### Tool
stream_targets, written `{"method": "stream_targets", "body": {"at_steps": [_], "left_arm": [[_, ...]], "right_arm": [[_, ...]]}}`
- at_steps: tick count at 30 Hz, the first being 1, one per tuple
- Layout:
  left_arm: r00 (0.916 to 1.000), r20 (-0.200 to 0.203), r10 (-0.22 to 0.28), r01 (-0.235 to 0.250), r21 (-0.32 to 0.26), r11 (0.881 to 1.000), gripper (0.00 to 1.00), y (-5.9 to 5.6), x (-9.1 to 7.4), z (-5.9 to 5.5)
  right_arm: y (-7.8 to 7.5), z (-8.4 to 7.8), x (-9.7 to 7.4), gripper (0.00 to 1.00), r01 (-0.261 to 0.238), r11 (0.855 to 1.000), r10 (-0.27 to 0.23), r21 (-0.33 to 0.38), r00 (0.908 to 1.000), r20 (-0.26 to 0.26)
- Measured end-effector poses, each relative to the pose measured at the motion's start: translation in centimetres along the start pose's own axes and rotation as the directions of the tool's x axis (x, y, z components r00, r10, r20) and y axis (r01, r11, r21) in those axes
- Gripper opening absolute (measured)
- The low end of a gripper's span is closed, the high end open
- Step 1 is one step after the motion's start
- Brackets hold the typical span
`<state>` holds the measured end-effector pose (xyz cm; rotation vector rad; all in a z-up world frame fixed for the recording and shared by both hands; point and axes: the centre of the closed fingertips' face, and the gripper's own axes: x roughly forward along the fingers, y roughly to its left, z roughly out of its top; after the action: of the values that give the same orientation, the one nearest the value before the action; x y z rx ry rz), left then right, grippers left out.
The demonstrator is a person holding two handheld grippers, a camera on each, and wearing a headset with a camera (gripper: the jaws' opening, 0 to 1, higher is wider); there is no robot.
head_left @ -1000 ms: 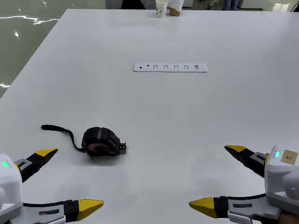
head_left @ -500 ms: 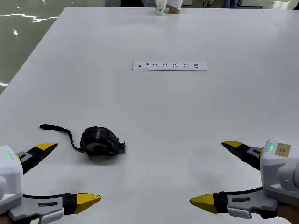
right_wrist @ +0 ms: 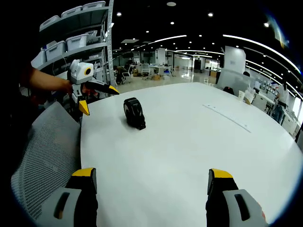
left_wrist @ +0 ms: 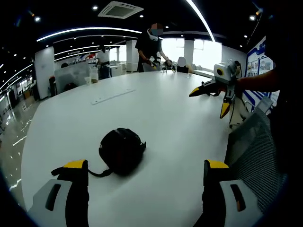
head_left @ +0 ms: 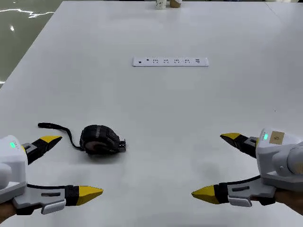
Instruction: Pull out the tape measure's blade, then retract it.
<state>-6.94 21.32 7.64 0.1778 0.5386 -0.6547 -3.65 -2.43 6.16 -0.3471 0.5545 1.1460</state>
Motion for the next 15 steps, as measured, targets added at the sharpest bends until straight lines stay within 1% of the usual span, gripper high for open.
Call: {"method": "stream_targets", "body": {"at_steps": [5, 6, 8, 12, 15], "left_arm": [[0.9998, -0.012, -0.016, 0.016, 0.018, 1.0, 0.99, 0.4, 0.4, 0.0], [0.9995, -0.022, -0.02, 0.021, 0.027, 0.999, 0.99, 0.6, 0.4, -0.1], [0.9992, -0.031, -0.027, 0.028, 0.038, 0.999, 0.99, 0.8, 0.6, -0.2], [0.9987, -0.04, -0.031, 0.033, 0.054, 0.998, 0.99, 1.3, 0.7, -0.1], [0.9981, -0.045, -0.043, 0.046, 0.064, 0.997, 0.97, 1.7, 0.9, 0.0]], "right_arm": [[-0.3, -0.1, 0.5, 0.96, -0.017, 1.0, 0.017, -0.014, 0.9997, -0.015], [-0.3, -0.1, 0.6, 0.95, -0.022, 1.0, 0.022, -0.017, 0.9996, -0.015], [-0.4, 0.0, 0.9, 0.94, -0.031, 0.999, 0.03, -0.027, 0.9994, -0.018], [-0.5, 0.2, 1.3, 0.92, -0.044, 0.998, 0.043, -0.043, 0.9989, -0.02], [-0.8, 0.3, 1.6, 0.91, -0.049, 0.997, 0.048, -0.054, 0.9986, -0.02]]}}
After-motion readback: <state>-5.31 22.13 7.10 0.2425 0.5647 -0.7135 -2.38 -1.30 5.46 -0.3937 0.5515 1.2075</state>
